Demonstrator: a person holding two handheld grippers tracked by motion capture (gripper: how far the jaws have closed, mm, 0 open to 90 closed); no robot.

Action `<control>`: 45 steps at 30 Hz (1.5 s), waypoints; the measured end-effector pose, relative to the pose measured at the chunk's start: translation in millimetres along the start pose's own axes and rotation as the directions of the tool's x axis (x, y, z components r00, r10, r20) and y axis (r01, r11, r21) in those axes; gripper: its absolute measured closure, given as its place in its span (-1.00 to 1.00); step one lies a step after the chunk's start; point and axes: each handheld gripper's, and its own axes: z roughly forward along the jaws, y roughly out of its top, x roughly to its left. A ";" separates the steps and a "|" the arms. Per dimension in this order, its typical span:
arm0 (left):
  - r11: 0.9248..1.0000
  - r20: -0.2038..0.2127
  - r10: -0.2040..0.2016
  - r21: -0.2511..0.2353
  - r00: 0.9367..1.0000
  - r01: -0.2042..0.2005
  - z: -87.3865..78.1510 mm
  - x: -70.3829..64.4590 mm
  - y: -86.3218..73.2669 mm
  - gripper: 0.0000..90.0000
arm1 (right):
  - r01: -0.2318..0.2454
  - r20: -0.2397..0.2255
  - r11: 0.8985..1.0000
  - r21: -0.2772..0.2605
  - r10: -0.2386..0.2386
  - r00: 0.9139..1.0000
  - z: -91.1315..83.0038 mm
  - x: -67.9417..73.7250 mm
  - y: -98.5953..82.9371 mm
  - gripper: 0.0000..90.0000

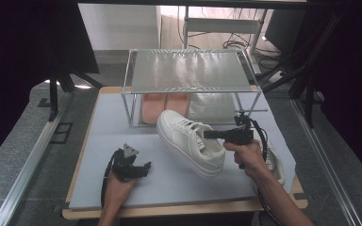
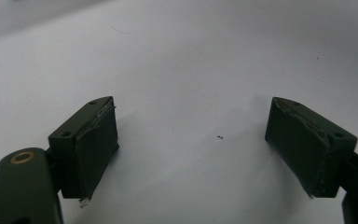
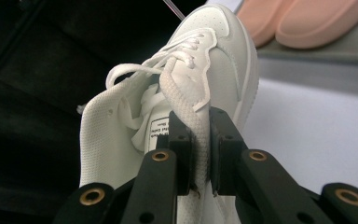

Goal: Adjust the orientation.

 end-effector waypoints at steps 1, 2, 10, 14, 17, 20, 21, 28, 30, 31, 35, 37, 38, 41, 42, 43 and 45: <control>1.000 0.000 0.000 0.000 1.000 0.000 0.0 0.0 0.0 -0.62 | -0.004 -0.004 1.000 -0.003 0.004 1.000 -1.0 1.0 1.6 0.82; 1.000 0.000 0.000 0.000 1.000 0.000 0.0 0.0 0.0 -0.62 | -0.005 -0.009 1.000 -0.009 0.005 1.000 -2.5 2.1 4.2 0.82; 1.000 0.001 0.000 0.000 1.000 0.000 0.1 0.2 0.0 -0.62 | -0.023 -0.065 0.999 -0.037 0.020 0.998 -9.4 10.4 17.9 0.82; 1.000 0.002 0.001 0.002 1.000 -0.001 -0.1 0.2 0.1 -0.62 | -0.030 -0.086 0.999 -0.042 0.026 0.996 -11.5 14.9 24.5 0.82; 1.000 0.002 0.001 0.002 1.000 -0.001 -0.1 0.2 0.1 -0.62 | -0.036 -0.099 0.998 -0.046 0.032 0.995 -12.1 17.0 28.7 0.82; 1.000 0.002 0.001 0.002 1.000 -0.001 -0.1 0.2 0.1 -0.62 | -0.046 -0.112 0.998 -0.050 0.040 0.993 -12.9 18.9 34.0 0.82; 1.000 0.002 0.001 0.002 1.000 -0.001 -0.1 0.2 0.1 -0.62 | -0.047 -0.114 0.998 -0.052 0.041 0.993 -13.4 19.7 35.8 0.82; 1.000 0.002 0.000 0.003 1.000 0.000 -0.1 0.2 0.1 -0.62 | -0.057 -0.126 0.996 -0.075 0.047 0.991 -15.6 26.2 50.2 0.82; 1.000 0.002 0.000 0.001 1.000 0.000 0.0 0.1 0.1 -0.62 | -0.060 -0.127 0.995 -0.082 0.049 0.991 -16.1 28.4 55.1 0.82; 1.000 0.002 -0.001 0.001 1.000 0.001 0.0 0.1 0.1 -0.62 | -0.061 -0.129 0.995 -0.084 0.050 0.990 -16.1 29.0 56.9 0.82; 1.000 0.003 0.000 0.002 1.000 0.000 -0.1 0.1 0.1 -0.62 | -0.068 -0.125 0.993 -0.099 0.055 0.991 -16.0 32.7 67.5 0.82; 1.000 0.003 0.000 0.002 1.000 0.000 -0.1 0.1 0.1 -0.62 | -0.072 -0.123 0.992 -0.107 0.059 0.991 -15.5 33.5 72.2 0.82; 1.000 0.003 0.000 0.002 1.000 0.000 -0.1 0.1 0.1 -0.62 | -0.075 -0.121 0.991 -0.113 0.061 0.991 -15.0 33.7 74.9 0.82; 1.000 0.002 0.000 0.002 1.000 0.000 -0.1 0.2 0.1 -0.62 | -0.090 -0.116 0.987 -0.136 0.074 0.991 -13.1 33.5 83.0 0.82; 1.000 0.002 0.000 0.002 1.000 0.000 -0.1 0.2 0.1 -0.62 | -0.099 -0.112 0.984 -0.145 0.083 0.990 -12.2 33.0 86.5 0.82; 1.000 0.003 0.000 0.002 1.000 0.000 -0.1 0.2 0.1 -0.62 | -0.105 -0.109 0.983 -0.153 0.088 0.990 -11.4 32.1 89.1 0.82; 1.000 0.003 0.000 0.002 1.000 0.000 -0.1 0.1 0.1 -0.62 | -0.115 -0.098 0.978 -0.172 0.099 0.990 -9.5 30.2 94.1 0.82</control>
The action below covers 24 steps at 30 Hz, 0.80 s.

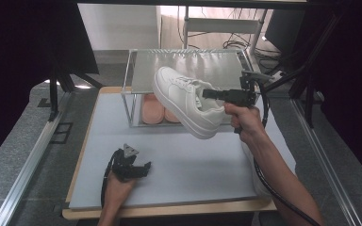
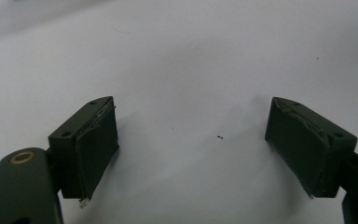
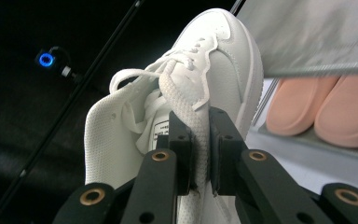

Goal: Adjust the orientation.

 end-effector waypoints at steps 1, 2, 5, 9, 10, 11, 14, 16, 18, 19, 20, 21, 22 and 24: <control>1.000 0.000 0.000 0.000 1.000 0.000 0.0 0.0 0.0 -0.62 | -0.004 0.006 1.000 -0.008 0.004 1.000 1.2 -1.1 2.4 0.82; 1.000 0.000 0.000 0.000 1.000 0.000 0.0 0.0 0.0 -0.62 | -0.006 0.013 1.000 -0.016 0.006 1.000 2.1 -2.1 4.1 0.82; 1.000 0.000 0.000 0.000 1.000 0.000 0.0 0.0 0.0 -0.62 | -0.015 0.041 0.999 -0.043 0.016 0.999 5.4 -5.9 11.4 0.82; 1.000 0.000 -0.002 -0.003 1.000 0.002 0.2 -0.1 -0.1 -0.62 | -0.017 0.087 0.997 -0.074 0.024 0.996 9.7 -10.0 20.8 0.82; 1.000 0.000 -0.002 -0.004 1.000 0.002 0.3 -0.2 -0.1 -0.62 | -0.018 0.099 0.996 -0.082 0.026 0.995 10.8 -10.7 23.1 0.82; 1.000 0.000 -0.002 -0.004 1.000 0.002 0.3 -0.2 -0.1 -0.62 | -0.018 0.115 0.996 -0.090 0.029 0.993 12.4 -11.3 25.9 0.82; 1.000 0.000 -0.003 -0.004 1.000 0.003 0.3 -0.2 -0.1 -0.62 | -0.019 0.141 0.993 -0.113 0.035 0.989 16.4 -14.1 31.4 0.82; 1.000 0.000 -0.003 -0.005 1.000 0.003 0.3 -0.2 -0.1 -0.62 | -0.023 0.160 0.992 -0.125 0.043 0.986 19.5 -17.1 34.6 0.82; 1.000 0.000 -0.002 -0.004 1.000 0.002 0.3 -0.1 -0.1 -0.62 | -0.024 0.182 0.991 -0.134 0.048 0.982 23.4 -20.0 37.6 0.82; 1.000 -0.001 -0.002 -0.004 1.000 0.002 0.3 -0.1 -0.1 -0.62 | -0.027 0.188 0.990 -0.137 0.053 0.981 25.2 -21.0 38.7 0.82; 1.000 -0.001 -0.002 -0.004 1.000 0.002 0.3 -0.1 -0.1 -0.62 | -0.024 0.200 0.990 -0.140 0.052 0.978 27.1 -22.1 40.1 0.82; 1.000 -0.001 -0.002 -0.004 1.000 0.002 0.3 -0.1 -0.1 -0.62 | -0.023 0.205 0.989 -0.144 0.052 0.977 28.9 -23.2 41.2 0.81; 1.000 -0.001 -0.002 -0.004 1.000 0.002 0.3 -0.1 -0.1 -0.62 | -0.030 0.205 0.988 -0.148 0.060 0.977 30.0 -23.2 42.3 0.81; 1.000 -0.001 -0.002 -0.004 1.000 0.002 0.3 -0.1 -0.1 -0.62 | -0.025 0.220 0.988 -0.151 0.058 0.974 34.2 -23.0 45.2 0.81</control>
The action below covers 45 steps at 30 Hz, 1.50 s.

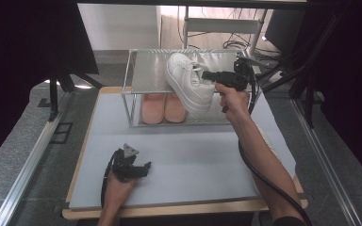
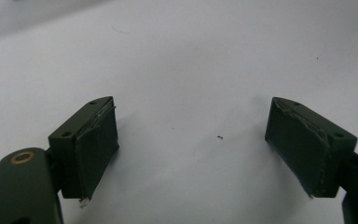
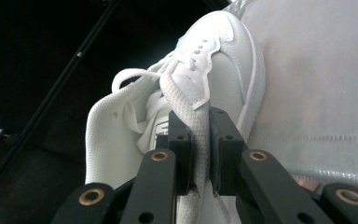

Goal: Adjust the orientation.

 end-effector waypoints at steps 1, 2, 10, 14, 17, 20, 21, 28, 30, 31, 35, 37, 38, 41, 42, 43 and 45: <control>1.000 0.000 0.001 0.000 1.000 -0.001 0.0 0.0 0.0 -0.62 | 0.006 0.009 1.000 -0.004 -0.006 1.000 1.8 0.4 0.5 0.80; 1.000 0.000 0.000 0.000 1.000 0.000 0.0 0.0 0.0 -0.62 | 0.003 0.006 1.000 -0.005 -0.003 1.000 3.9 1.1 1.3 0.79; 1.000 0.000 0.001 -0.001 1.000 -0.001 -0.1 -0.2 -0.1 -0.62 | 0.053 -0.011 0.999 -0.001 -0.053 0.999 13.8 7.2 3.9 0.52; 1.000 0.000 0.002 -0.001 1.000 -0.002 -0.1 -0.3 -0.1 -0.62 | 0.088 -0.001 0.996 0.003 -0.088 0.996 13.6 12.0 3.9 0.40; 1.000 0.000 0.001 -0.001 1.000 -0.001 -0.1 -0.2 -0.1 -0.62 | 0.076 -0.025 0.997 0.001 -0.076 0.997 8.6 9.8 5.3 0.36; 1.000 0.000 0.001 -0.001 1.000 -0.001 -0.1 -0.3 -0.1 -0.62 | 0.072 -0.041 0.997 -0.009 -0.072 0.997 -0.5 6.6 5.7 0.33; 1.000 -0.001 0.002 -0.001 1.000 -0.002 -0.1 -0.3 -0.1 -0.62 | 0.070 -0.051 0.997 -0.017 -0.071 0.996 -5.2 5.0 5.6 0.33; 1.000 -0.001 0.002 -0.001 1.000 -0.002 -0.1 -0.3 0.0 -0.62 | 0.061 -0.137 0.998 -0.010 -0.062 0.989 -25.7 -4.7 0.2 0.38; 1.000 -0.001 0.001 -0.001 1.000 -0.001 0.0 -0.4 -0.1 -0.62 | 0.082 -0.139 0.997 -0.006 -0.082 0.987 -31.0 -5.1 -4.9 0.41; 1.000 -0.001 0.001 -0.001 1.000 -0.001 0.0 -0.4 -0.1 -0.62 | 0.094 -0.138 0.996 -0.001 -0.093 0.986 -33.4 -5.3 -7.5 0.43; 1.000 -0.001 0.003 0.000 1.000 -0.003 -0.2 -0.3 -0.1 -0.62 | 0.122 -0.139 0.992 0.001 -0.121 0.983 -43.2 -8.7 -17.3 0.53; 1.000 -0.001 0.003 0.000 1.000 -0.003 -0.2 -0.3 -0.1 -0.62 | 0.135 -0.140 0.991 -0.001 -0.134 0.981 -47.9 -11.0 -23.0 0.61; 1.000 -0.001 0.003 0.000 1.000 -0.003 -0.1 -0.3 -0.1 -0.62 | 0.140 -0.145 0.990 -0.003 -0.139 0.980 -50.1 -12.4 -25.9 0.65; 1.000 -0.001 0.003 0.000 1.000 -0.003 -0.1 -0.4 -0.1 -0.62 | 0.152 -0.160 0.988 -0.003 -0.150 0.976 -55.4 -13.6 -34.7 0.78; 1.000 -0.001 0.003 -0.001 1.000 -0.003 -0.1 -0.4 -0.1 -0.62 | 0.165 -0.165 0.986 -0.003 -0.163 0.973 -56.9 -13.6 -38.1 0.83; 1.000 -0.001 0.003 -0.001 1.000 -0.003 -0.1 -0.4 -0.1 -0.62 | 0.179 -0.171 0.984 0.000 -0.177 0.969 -58.3 -13.3 -41.5 0.87; 1.000 -0.001 0.002 -0.001 1.000 -0.002 -0.1 -0.4 -0.1 -0.62 | 0.204 -0.181 0.979 0.000 -0.201 0.963 -60.3 -11.6 -48.4 0.96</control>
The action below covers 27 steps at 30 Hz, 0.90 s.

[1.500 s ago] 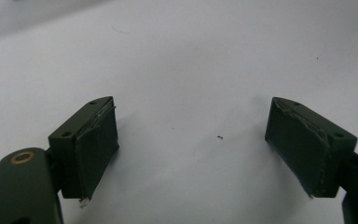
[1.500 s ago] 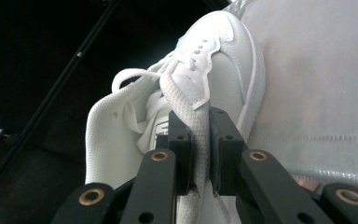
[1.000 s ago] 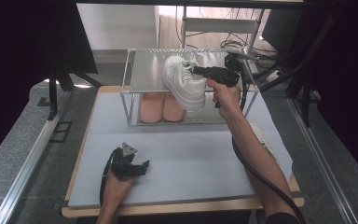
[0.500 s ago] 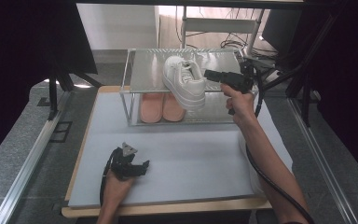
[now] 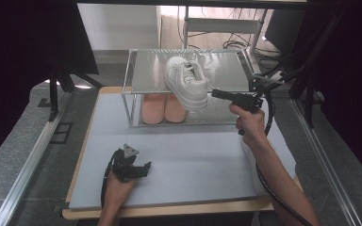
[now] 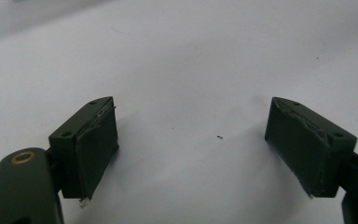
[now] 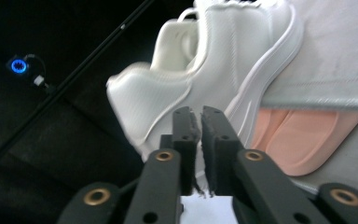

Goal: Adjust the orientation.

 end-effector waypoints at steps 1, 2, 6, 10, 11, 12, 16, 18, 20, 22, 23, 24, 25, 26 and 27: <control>1.000 0.000 0.000 0.000 1.000 0.000 0.0 0.0 0.0 -0.62 | 0.011 -0.008 1.000 0.005 -0.011 1.000 -0.2 2.5 -3.7 1.00; 1.000 0.000 0.000 0.000 1.000 0.000 0.0 0.0 0.0 -0.62 | 0.020 -0.007 1.000 0.009 -0.020 1.000 -0.4 4.1 -5.9 1.00; 1.000 0.000 0.000 0.000 1.000 0.000 0.0 0.0 0.0 -0.62 | 0.074 -0.008 0.997 0.037 -0.073 0.997 1.1 12.8 -17.1 1.00; 1.000 0.000 0.001 0.000 1.000 -0.001 0.0 0.0 0.0 -0.62 | 0.112 -0.007 0.992 0.064 -0.111 0.994 5.8 19.0 -26.2 1.00; 1.000 0.000 0.001 0.001 1.000 -0.001 -0.1 0.0 0.0 -0.62 | 0.115 -0.009 0.991 0.070 -0.114 0.993 7.1 19.8 -27.9 1.00; 1.000 0.000 0.000 0.001 1.000 0.000 -0.1 0.0 0.0 -0.62 | 0.120 -0.007 0.990 0.074 -0.120 0.993 8.7 20.3 -29.4 1.00; 1.000 0.000 0.000 0.000 1.000 0.000 -0.1 0.0 0.0 -0.62 | 0.141 0.005 0.986 0.086 -0.142 0.990 14.4 20.9 -32.1 1.00; 1.000 0.000 0.000 0.000 1.000 0.000 -0.1 0.0 0.0 -0.62 | 0.142 0.012 0.986 0.089 -0.143 0.990 17.2 20.0 -32.1 1.00; 1.000 0.000 0.000 0.000 1.000 0.000 0.0 0.0 0.0 -0.62 | 0.136 0.005 0.987 0.084 -0.137 0.991 18.6 18.5 -31.6 1.00; 1.000 0.000 0.000 0.000 1.000 0.000 -0.1 0.1 0.0 -0.62 | 0.134 0.001 0.988 0.079 -0.135 0.991 19.1 18.5 -30.8 1.00; 1.000 0.001 0.000 0.001 1.000 0.000 -0.1 0.1 0.0 -0.62 | 0.139 0.002 0.987 0.080 -0.139 0.990 19.6 18.9 -30.6 1.00; 1.000 0.001 0.000 0.001 1.000 0.000 0.0 0.1 0.0 -0.62 | 0.139 0.002 0.987 0.078 -0.140 0.990 20.1 19.4 -30.1 1.00; 1.000 0.001 0.000 0.001 1.000 0.000 0.0 0.1 0.0 -0.62 | 0.140 0.001 0.987 0.077 -0.141 0.990 21.0 19.9 -29.6 1.00; 1.000 0.001 0.000 0.000 1.000 0.000 0.0 0.1 0.0 -0.62 | 0.142 0.004 0.987 0.080 -0.143 0.990 22.4 20.5 -29.1 1.00; 1.000 0.001 0.000 0.000 1.000 0.000 0.0 0.1 0.0 -0.62 | 0.143 0.005 0.986 0.083 -0.144 0.990 24.7 21.1 -28.9 1.00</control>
